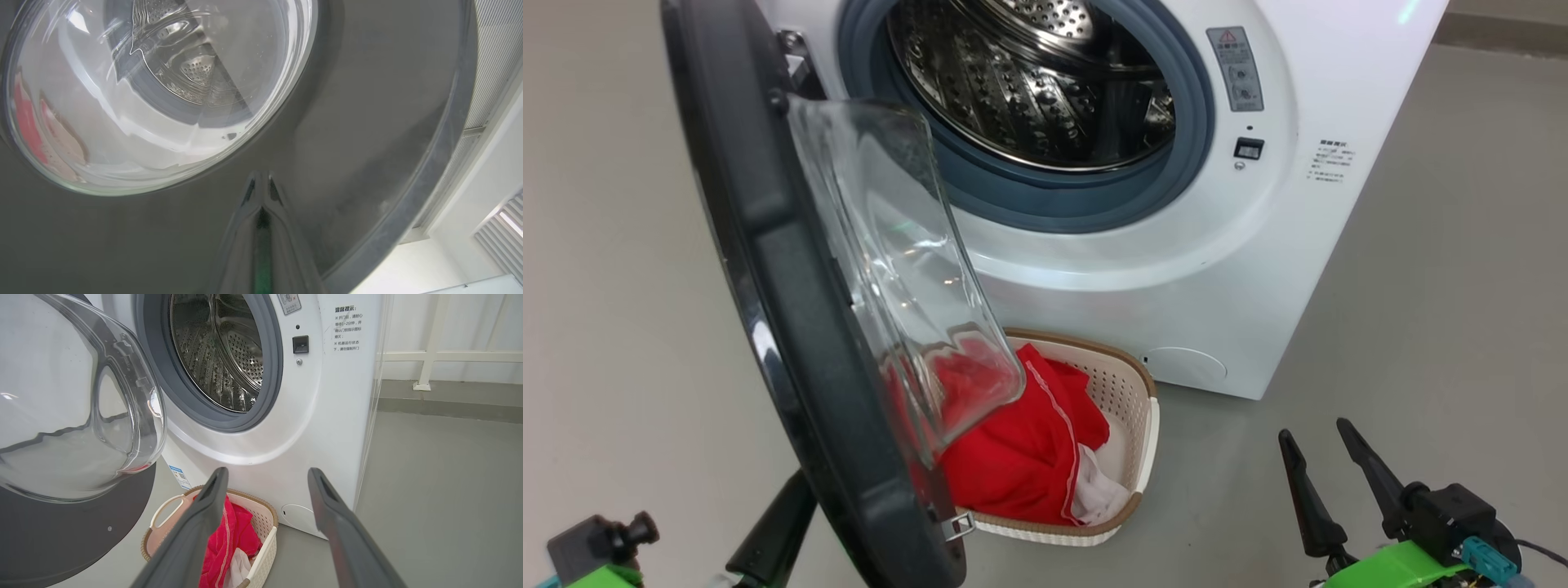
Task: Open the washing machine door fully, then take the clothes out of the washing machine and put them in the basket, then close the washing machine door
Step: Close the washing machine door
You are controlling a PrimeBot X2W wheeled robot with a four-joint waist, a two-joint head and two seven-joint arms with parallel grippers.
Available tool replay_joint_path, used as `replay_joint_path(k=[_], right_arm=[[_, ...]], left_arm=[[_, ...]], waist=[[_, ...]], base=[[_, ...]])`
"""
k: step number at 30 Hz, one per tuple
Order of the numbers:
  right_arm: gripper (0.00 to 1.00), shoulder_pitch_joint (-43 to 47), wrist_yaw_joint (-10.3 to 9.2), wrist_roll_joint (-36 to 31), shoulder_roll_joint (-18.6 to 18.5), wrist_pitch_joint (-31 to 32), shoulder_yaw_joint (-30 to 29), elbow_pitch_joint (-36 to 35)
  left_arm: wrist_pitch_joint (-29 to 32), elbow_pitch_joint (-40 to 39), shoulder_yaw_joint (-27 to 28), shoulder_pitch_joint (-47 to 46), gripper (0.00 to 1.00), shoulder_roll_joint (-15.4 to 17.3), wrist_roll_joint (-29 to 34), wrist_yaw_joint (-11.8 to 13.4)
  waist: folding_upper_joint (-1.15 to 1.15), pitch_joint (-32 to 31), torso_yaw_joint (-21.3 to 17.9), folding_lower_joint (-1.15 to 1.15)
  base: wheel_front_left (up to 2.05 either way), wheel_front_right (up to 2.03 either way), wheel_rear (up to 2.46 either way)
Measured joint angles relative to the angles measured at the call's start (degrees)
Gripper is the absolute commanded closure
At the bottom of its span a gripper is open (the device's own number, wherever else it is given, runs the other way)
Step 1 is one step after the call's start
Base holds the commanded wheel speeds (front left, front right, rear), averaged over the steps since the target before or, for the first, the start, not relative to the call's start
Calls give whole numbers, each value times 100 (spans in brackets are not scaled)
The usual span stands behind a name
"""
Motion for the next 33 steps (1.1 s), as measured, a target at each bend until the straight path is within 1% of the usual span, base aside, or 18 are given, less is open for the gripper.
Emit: replay_joint_path(k=[4, 7, 11, 14, 16, 20, 26, 33], right_arm=[[0, -63, 0, 0, 0, 0, -9, -2], [0, -126, 0, 0, -1, 0, -10, -3], [0, -146, 0, 0, 0, 0, -21, -37], [0, -170, 0, 1, -1, 0, -40, -41], [0, -252, 0, 1, 0, 0, -43, -53], [0, -389, 0, 9, -1, 0, -49, -90], [0, -526, 0, 60, -1, 0, -81, -134], [0, -628, 0, 120, -2, 0, -131, -165]], left_arm=[[616, 0, 136, -13, 100, -156, 71, 1], [884, 2, 181, -83, 100, -349, 207, 5], [1104, 15, 159, -331, 100, -538, 488, 7], [1200, 58, 79, -618, 100, -691, 566, 7], [1224, 100, -38, -813, 100, -731, 732, 7], [1113, 256, -211, -1279, 100, -799, 933, 7], [686, 553, -457, -2003, 100, -822, 1217, 7], [111, 920, -835, -2764, 100, -589, 1344, 5]], waist=[[0, 74, -74, 0], [0, 121, -148, 0], [0, 190, -255, 0], [0, 247, -335, 0], [0, 282, -401, 0], [0, 374, -563, 0], [0, 551, -861, 0], [0, 787, -1264, 0]], base=[[0, 0, 0], [0, 0, 0], [0, 0, 0], [0, 0, 0], [0, 0, 0], [0, 0, 0], [0, 0, 0], [0, 0, 0]])
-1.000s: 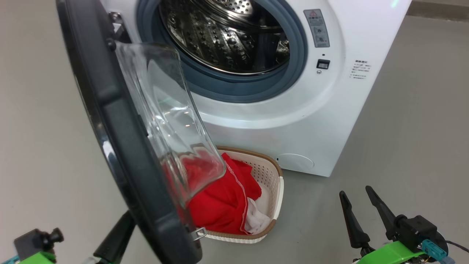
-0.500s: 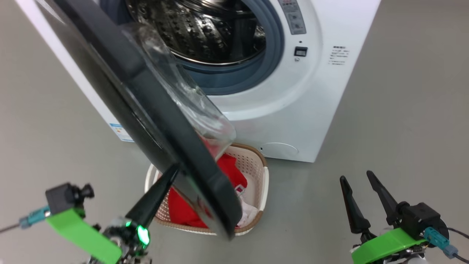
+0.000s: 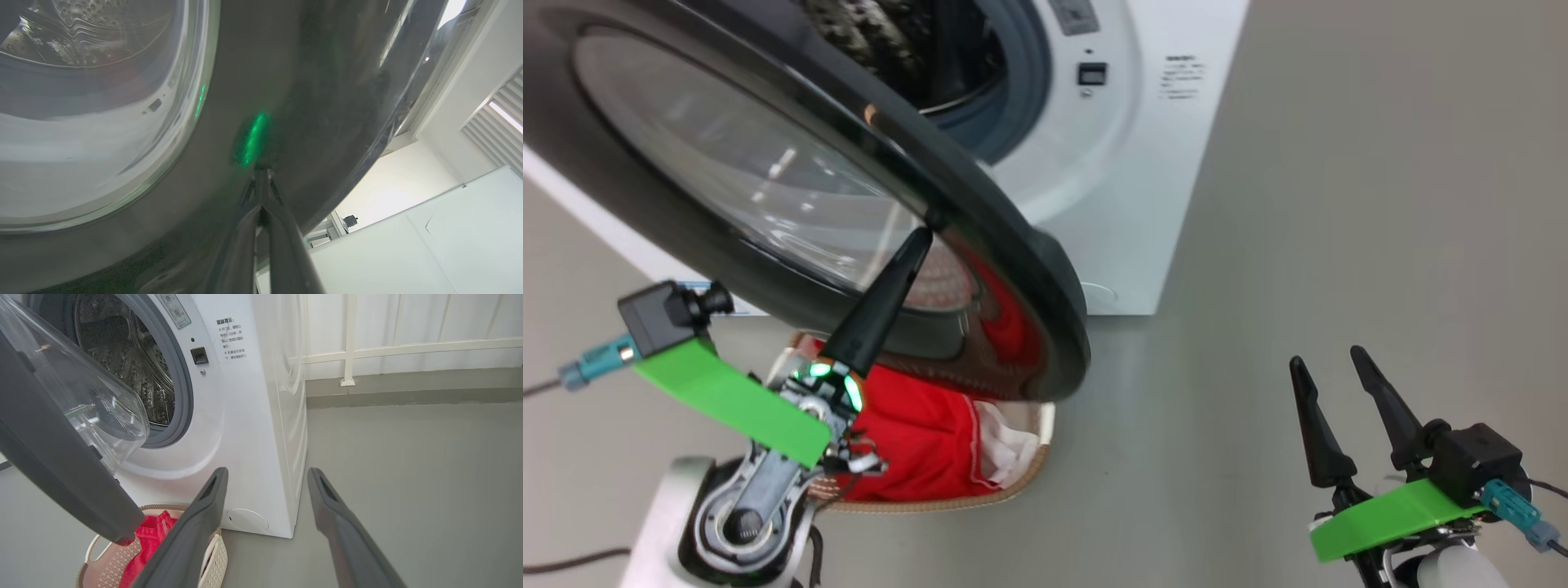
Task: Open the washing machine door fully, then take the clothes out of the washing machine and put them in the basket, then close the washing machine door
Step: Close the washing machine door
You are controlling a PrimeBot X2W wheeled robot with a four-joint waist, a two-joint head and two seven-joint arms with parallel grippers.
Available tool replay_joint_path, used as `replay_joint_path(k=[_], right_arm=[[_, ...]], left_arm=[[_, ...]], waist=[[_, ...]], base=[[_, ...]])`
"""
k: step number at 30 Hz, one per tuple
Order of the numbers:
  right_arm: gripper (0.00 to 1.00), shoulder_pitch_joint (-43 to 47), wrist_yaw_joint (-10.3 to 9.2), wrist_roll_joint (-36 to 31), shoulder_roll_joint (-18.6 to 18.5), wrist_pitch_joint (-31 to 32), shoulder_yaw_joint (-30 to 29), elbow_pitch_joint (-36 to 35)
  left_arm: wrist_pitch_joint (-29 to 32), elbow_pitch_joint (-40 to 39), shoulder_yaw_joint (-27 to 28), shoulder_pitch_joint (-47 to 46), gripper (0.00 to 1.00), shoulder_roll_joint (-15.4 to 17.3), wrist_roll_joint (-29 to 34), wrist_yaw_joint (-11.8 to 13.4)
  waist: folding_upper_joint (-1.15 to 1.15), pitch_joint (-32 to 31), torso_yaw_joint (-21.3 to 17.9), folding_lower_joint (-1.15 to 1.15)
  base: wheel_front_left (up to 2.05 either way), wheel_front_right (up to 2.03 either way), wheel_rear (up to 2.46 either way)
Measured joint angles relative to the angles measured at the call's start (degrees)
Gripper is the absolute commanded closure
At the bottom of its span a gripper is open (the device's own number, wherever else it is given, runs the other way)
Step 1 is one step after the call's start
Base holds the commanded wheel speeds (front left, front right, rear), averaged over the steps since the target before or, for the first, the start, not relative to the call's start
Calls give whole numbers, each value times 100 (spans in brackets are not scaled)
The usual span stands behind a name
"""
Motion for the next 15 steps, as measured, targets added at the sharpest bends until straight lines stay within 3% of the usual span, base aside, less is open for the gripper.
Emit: replay_joint_path(k=[15], right_arm=[[0, -186, 0, 98, -1, 0, 77, -29]], left_arm=[[-1110, 746, -557, -925, 100, 494, 23, 0]], waist=[[0, 311, -665, 0]], base=[[0, 0, 0]])
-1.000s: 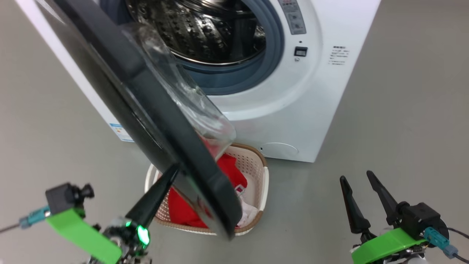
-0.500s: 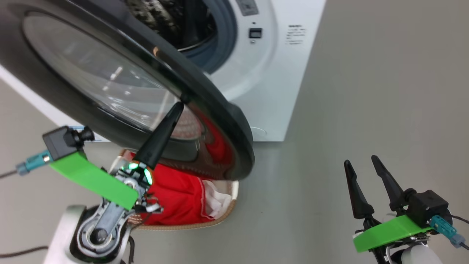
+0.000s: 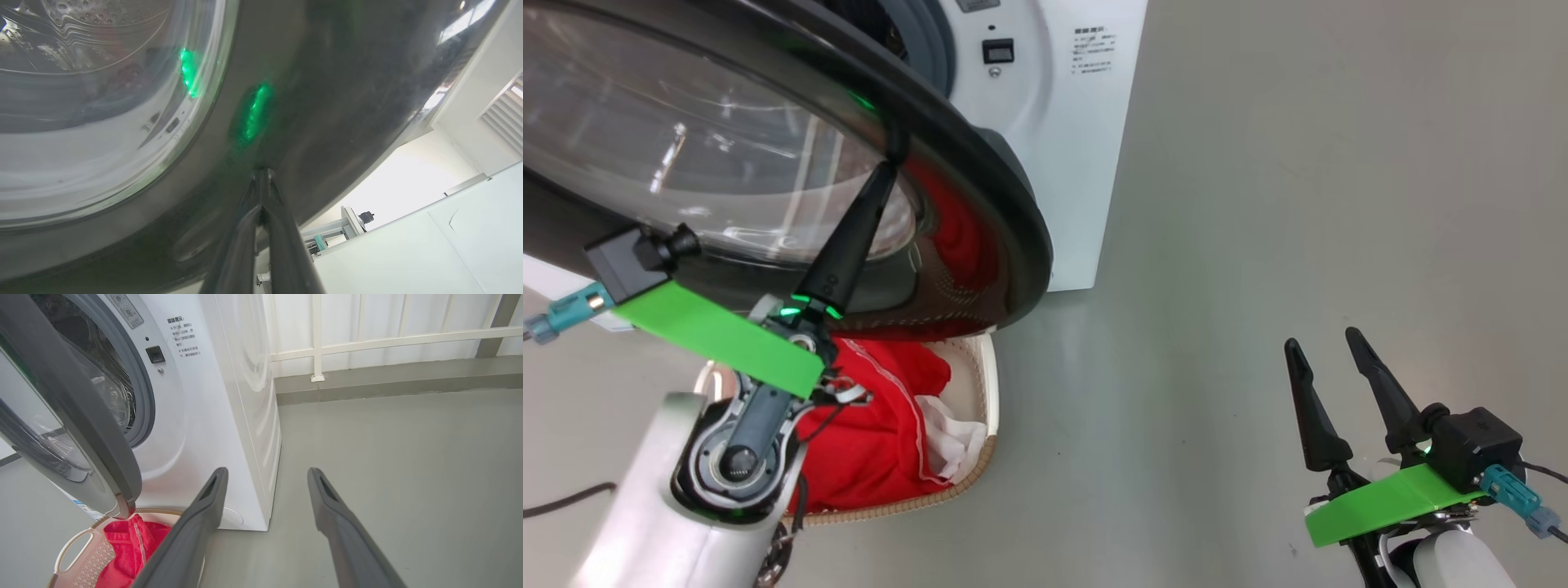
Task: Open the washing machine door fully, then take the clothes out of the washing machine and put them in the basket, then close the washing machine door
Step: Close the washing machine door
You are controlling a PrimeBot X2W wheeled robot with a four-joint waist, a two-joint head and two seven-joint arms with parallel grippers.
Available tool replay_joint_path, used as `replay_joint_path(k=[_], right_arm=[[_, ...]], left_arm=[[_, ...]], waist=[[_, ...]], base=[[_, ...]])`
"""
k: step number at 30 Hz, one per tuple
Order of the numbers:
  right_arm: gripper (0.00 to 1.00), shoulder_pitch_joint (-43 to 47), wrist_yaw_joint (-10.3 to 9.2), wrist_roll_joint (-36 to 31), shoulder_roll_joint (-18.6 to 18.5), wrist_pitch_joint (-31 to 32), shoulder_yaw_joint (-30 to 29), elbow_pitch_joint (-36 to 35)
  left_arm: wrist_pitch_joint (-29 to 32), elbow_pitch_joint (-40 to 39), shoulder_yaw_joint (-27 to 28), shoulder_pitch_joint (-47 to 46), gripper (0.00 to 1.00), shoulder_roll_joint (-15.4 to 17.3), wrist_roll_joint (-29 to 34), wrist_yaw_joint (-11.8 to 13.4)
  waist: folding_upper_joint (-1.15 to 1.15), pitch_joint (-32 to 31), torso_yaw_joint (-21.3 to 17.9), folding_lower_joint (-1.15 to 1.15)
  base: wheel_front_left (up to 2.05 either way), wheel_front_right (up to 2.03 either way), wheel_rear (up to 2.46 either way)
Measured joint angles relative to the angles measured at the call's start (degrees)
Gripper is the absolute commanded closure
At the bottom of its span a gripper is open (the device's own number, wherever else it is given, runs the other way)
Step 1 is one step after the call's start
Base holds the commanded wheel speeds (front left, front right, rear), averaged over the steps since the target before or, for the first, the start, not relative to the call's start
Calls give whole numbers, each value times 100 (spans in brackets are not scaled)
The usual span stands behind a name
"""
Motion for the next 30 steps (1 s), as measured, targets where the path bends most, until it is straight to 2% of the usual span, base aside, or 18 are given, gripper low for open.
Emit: replay_joint_path(k=[9, 15, 17, 20, 25, 30], right_arm=[[0, -3, 0, 0, 1, 0, -15, -1], [0, 5, 0, 0, 1, 0, -100, 0], [0, 10, 0, 0, 1, 0, -112, -1], [0, 40, 0, -1, 2, 0, -127, 0], [0, 274, 0, -7, 4, 0, -177, 4], [0, 513, 0, -10, 8, 0, -213, 9]], left_arm=[[-514, 192, -404, -197, 100, 309, -146, 0], [-823, 170, -600, 93, 100, 404, -242, 0], [-942, 169, -695, 313, 91, 480, -241, 0], [-1141, 181, -833, 589, 84, 542, -240, 0], [-1444, 272, -989, 1076, 78, 678, -255, 0], [-1734, 401, -1063, 1667, 56, 877, -241, 0]], waist=[[0, -16, -36, 0], [0, -141, 26, 0], [0, -188, 63, 0], [0, -263, 117, 0], [0, -421, 183, 0], [0, -588, 184, 0]], base=[[0, 0, 0], [0, 0, 0], [0, 0, 0], [0, 0, 0], [0, 0, 0], [0, 0, 0]])
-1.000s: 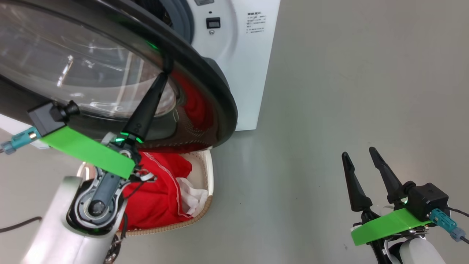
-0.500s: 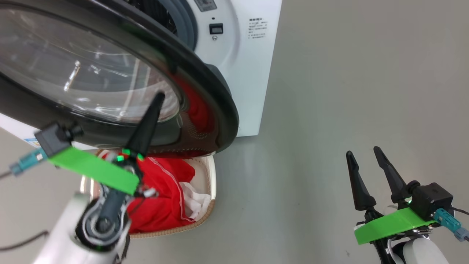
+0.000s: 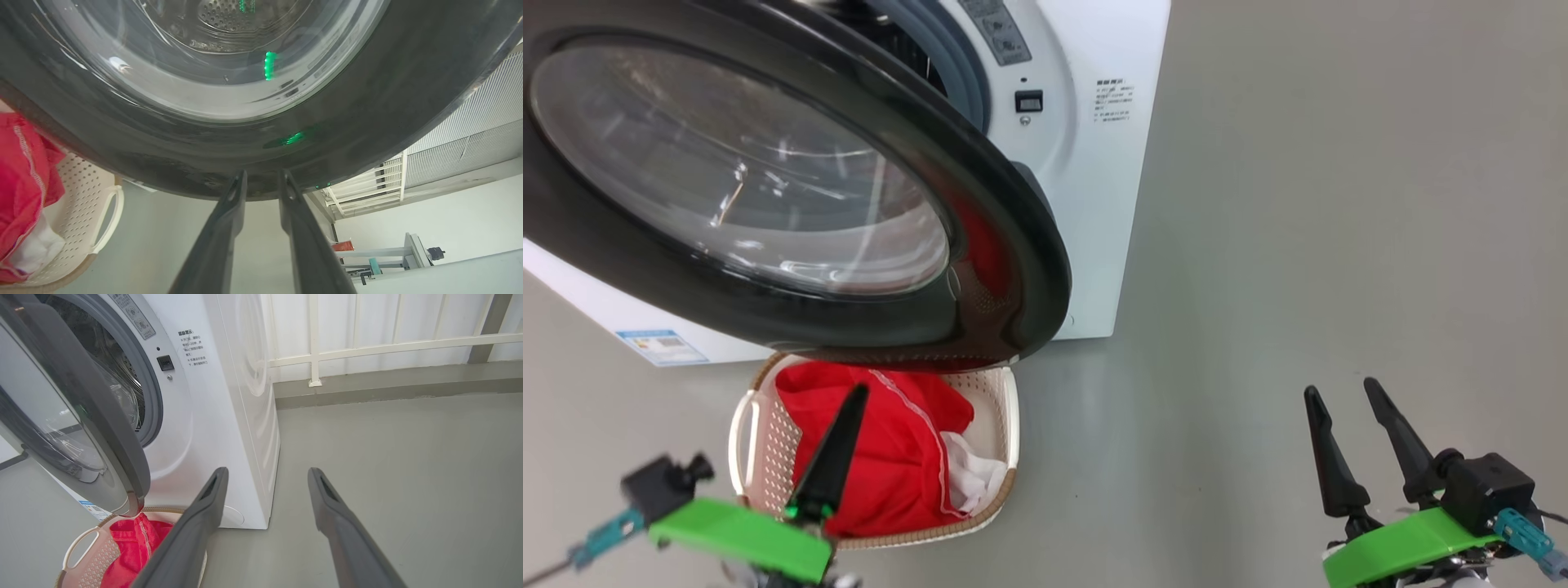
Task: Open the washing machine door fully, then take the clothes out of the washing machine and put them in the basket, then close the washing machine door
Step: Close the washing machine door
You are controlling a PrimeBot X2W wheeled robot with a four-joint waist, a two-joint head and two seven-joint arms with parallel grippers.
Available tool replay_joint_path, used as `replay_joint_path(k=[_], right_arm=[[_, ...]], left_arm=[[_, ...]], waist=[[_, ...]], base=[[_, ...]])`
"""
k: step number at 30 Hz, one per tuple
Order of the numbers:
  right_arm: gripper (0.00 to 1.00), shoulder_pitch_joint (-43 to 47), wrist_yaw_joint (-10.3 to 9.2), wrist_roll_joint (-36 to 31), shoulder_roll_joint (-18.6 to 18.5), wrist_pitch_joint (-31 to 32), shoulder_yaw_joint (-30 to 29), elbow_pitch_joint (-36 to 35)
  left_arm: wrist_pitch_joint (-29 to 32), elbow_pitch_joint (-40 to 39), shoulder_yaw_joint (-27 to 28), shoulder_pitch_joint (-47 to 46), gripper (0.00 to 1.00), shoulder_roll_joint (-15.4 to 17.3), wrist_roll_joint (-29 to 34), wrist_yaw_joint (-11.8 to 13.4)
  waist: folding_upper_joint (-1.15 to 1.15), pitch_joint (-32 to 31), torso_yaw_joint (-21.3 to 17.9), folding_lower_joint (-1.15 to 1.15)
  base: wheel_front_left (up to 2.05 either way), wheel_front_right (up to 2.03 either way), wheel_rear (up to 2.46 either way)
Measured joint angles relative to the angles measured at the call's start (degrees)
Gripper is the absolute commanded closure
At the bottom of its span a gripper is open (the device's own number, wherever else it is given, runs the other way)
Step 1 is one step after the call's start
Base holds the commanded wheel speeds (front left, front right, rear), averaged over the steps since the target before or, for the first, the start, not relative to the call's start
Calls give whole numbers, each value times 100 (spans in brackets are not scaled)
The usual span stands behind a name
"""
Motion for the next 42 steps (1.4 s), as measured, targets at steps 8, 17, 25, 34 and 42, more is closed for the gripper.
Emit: replay_joint_path(k=[8, 17, 25, 34, 42], right_arm=[[0, 227, 0, -48, 7, 0, -98, -1], [0, 365, 0, -94, 30, 0, -197, -7], [0, 614, 0, -87, 45, 0, -303, -8], [0, 667, 0, -87, 55, 0, -328, -22], [0, 667, 0, -87, 57, 0, -339, -54]], left_arm=[[-213, 136, 9, 583, 0, 140, 149, 0], [-223, 264, 844, 1100, 0, -7, 1099, 0], [-222, 431, 1365, 1456, 0, -236, 2646, -1], [-222, 627, 2038, 1584, 0, -621, 4591, -2], [-222, 383, 2843, 1738, 0, -1095, 6146, -7]], waist=[[0, -144, -63, 0], [0, -201, -102, 0], [0, -280, -81, 0], [0, -292, -106, 0], [0, -294, -120, 0]], base=[[0, 0, 0], [0, 0, 0], [0, 0, 0], [0, 0, 0], [0, 0, 0]])
